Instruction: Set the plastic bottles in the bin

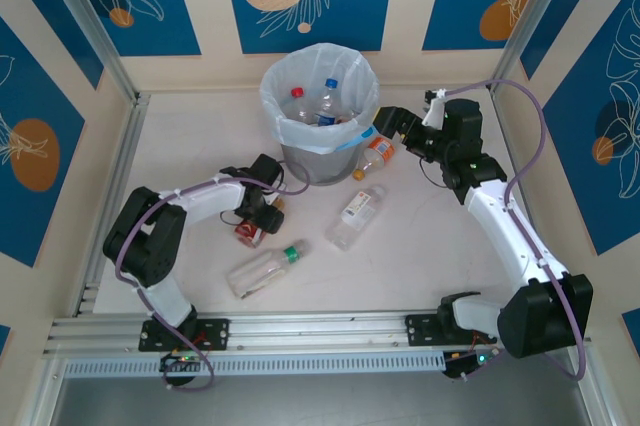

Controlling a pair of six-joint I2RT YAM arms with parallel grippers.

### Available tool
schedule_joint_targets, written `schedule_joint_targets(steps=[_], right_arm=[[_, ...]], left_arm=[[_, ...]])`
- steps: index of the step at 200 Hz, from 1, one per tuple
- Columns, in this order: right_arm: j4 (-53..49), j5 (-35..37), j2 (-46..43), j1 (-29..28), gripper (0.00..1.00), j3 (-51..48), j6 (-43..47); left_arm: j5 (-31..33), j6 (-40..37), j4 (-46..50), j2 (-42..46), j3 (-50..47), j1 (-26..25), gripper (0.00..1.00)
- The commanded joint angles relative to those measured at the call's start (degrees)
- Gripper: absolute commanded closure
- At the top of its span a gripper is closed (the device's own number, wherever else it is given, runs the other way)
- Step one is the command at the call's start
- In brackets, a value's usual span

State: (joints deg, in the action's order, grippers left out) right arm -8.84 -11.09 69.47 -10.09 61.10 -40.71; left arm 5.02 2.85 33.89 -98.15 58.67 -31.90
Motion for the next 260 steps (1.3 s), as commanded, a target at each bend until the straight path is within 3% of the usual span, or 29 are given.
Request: schedule_joint_targets(steps=[1,47,109,198,260], right_arm=[[-0.71,-2.14,-0.31,0.21,0.0,2.53,1.0],[-0.93,-1.39,-0.13,0.15,0.0,2.79,1.3],[-1.18,-0.51,-0.13,0.2,0.0,3.36,1.39],[-0.07,-0.07,-2.49,-0.02,0.01,1.41,1.77],[-0.37,0.75,-4.89,-0.01,0.0,-0.75,3.35]], left_arm=[[0.93,0.3,0.43,2.41,1.11,-0.61,0.38],[2.98,2.29,-1.07,8.34,-0.95,0.21,0.38],[10.43,8.71,-5.06,17.88,-5.97,4.03,0.38],[3.47,14.86,-14.36,28.74,-6.74,9.09,0.39],[5.18,18.86,-15.14,30.21,-2.11,9.07,0.4]])
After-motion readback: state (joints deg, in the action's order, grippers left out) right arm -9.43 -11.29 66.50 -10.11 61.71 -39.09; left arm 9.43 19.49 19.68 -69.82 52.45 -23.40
